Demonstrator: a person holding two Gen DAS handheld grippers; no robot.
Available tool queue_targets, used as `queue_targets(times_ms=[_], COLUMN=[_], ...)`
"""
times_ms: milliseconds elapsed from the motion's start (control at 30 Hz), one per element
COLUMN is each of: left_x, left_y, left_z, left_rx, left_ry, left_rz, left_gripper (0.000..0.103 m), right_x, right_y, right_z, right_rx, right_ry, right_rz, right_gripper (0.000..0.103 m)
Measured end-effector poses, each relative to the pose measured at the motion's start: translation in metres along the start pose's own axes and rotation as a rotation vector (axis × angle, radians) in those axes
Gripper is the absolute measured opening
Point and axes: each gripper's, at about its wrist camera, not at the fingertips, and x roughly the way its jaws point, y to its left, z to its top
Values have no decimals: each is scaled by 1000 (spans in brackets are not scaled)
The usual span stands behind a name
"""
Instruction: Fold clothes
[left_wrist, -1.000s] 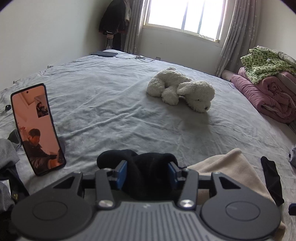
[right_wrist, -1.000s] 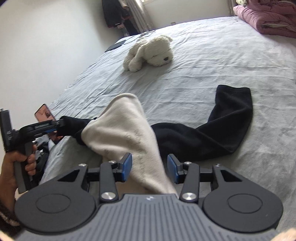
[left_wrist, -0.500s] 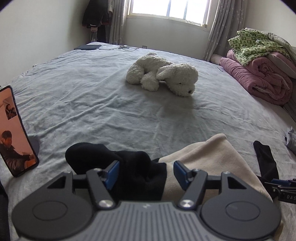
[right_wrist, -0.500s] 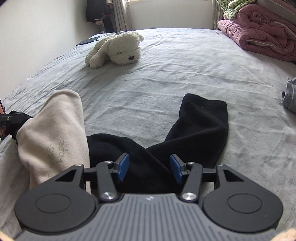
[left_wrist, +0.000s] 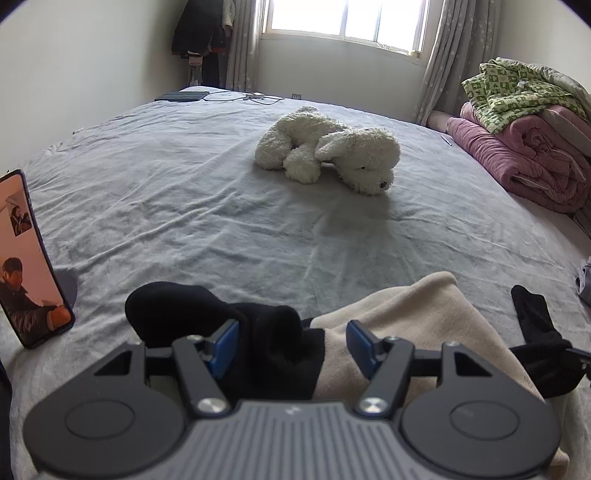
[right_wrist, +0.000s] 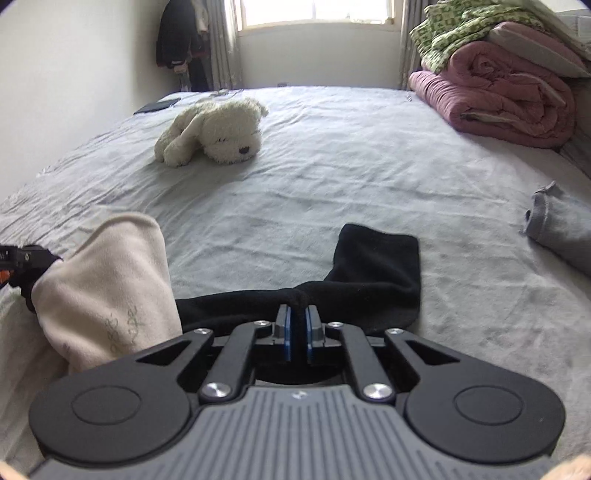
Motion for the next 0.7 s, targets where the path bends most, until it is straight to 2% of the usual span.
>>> queue_targets(times_ms=[100, 233, 467, 700], left_x=[-3, -6, -9, -5], left_y=[1, 1, -3, -3], left_z=[-1, -3, -7, -9], left_rx=[-15, -25, -14, -34], left_ry=[0, 7, 19, 44], left_rz=[-10, -27, -45, -55], left_gripper=[65, 65, 65, 65], right_x=[-23, -46, -66, -75], right_y=[-8, -22, -59, -100], right_z=[9, 11, 5, -3], right_rx=[23, 33, 80, 148], right_ry=[-73, -128, -162, -154], right_rz=[-45, -109, -240, -350], right_gripper=[8, 8, 8, 8])
